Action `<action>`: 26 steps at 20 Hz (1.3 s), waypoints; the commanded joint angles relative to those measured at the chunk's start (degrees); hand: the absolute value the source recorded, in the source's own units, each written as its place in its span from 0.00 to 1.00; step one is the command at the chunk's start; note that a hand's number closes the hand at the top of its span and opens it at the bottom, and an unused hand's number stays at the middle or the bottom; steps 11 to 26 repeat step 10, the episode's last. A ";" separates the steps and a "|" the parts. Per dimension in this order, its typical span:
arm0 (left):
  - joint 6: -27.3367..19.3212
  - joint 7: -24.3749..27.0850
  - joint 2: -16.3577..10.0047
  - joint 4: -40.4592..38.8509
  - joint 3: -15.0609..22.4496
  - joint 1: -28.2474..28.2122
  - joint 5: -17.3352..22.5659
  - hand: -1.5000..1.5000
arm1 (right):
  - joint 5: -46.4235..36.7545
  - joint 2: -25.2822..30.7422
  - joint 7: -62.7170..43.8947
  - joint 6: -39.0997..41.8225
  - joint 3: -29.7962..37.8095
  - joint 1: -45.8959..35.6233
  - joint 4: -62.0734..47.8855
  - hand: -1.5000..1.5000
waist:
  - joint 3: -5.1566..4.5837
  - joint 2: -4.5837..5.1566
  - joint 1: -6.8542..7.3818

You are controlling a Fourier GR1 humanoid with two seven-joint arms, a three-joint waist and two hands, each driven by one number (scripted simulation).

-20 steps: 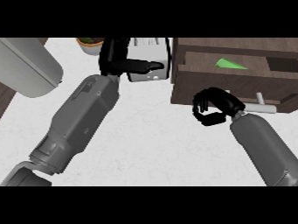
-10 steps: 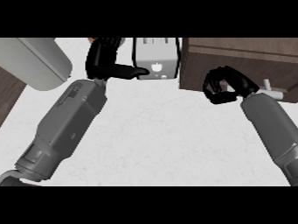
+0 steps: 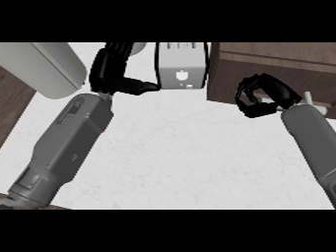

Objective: Pick up the cup, place it into the drawer and close the drawer

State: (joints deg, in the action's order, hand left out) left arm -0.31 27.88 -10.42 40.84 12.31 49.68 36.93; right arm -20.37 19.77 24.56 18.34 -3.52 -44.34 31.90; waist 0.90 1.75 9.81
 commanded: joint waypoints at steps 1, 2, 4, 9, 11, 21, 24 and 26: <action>1.54 0.28 -0.85 0.95 0.27 -1.28 -0.05 0.00 | -0.02 6.59 -4.72 -5.30 4.84 -10.01 -2.25 1.00 | -0.73 0.95 2.45; 1.73 -0.34 -0.48 1.20 0.18 -1.53 0.46 0.00 | 0.37 6.82 -4.55 -5.00 5.02 -10.00 -1.50 1.00 | -0.73 0.83 3.12; 2.42 -0.18 -0.58 1.16 0.21 -1.67 0.50 0.00 | 1.26 7.41 -4.32 -3.29 5.44 -9.55 -1.08 1.00 | -0.70 1.33 2.53; 2.42 -0.59 -0.79 2.29 0.01 -1.92 0.84 0.00 | 2.29 8.53 -4.71 -1.22 5.84 -8.90 0.26 1.00 | -0.67 0.91 2.94; 3.12 -0.20 -1.19 2.31 -0.10 -2.68 0.96 0.00 | 2.11 8.54 -4.66 -1.31 5.60 -8.56 0.47 1.00 | -0.72 1.09 3.12; 3.12 -0.20 -1.19 2.31 -0.10 -2.68 0.96 0.00 | 2.11 8.54 -4.66 -1.31 5.60 -8.56 0.47 1.00 | -0.72 1.09 3.12; 3.12 -0.20 -1.19 2.31 -0.10 -2.68 0.96 0.00 | 2.11 8.54 -4.66 -1.31 5.60 -8.56 0.47 1.00 | -0.72 1.09 3.12; 3.12 -0.20 -1.19 2.31 -0.10 -2.68 0.96 0.00 | 2.11 8.54 -4.66 -1.31 5.60 -8.56 0.47 1.00 | -0.72 1.09 3.12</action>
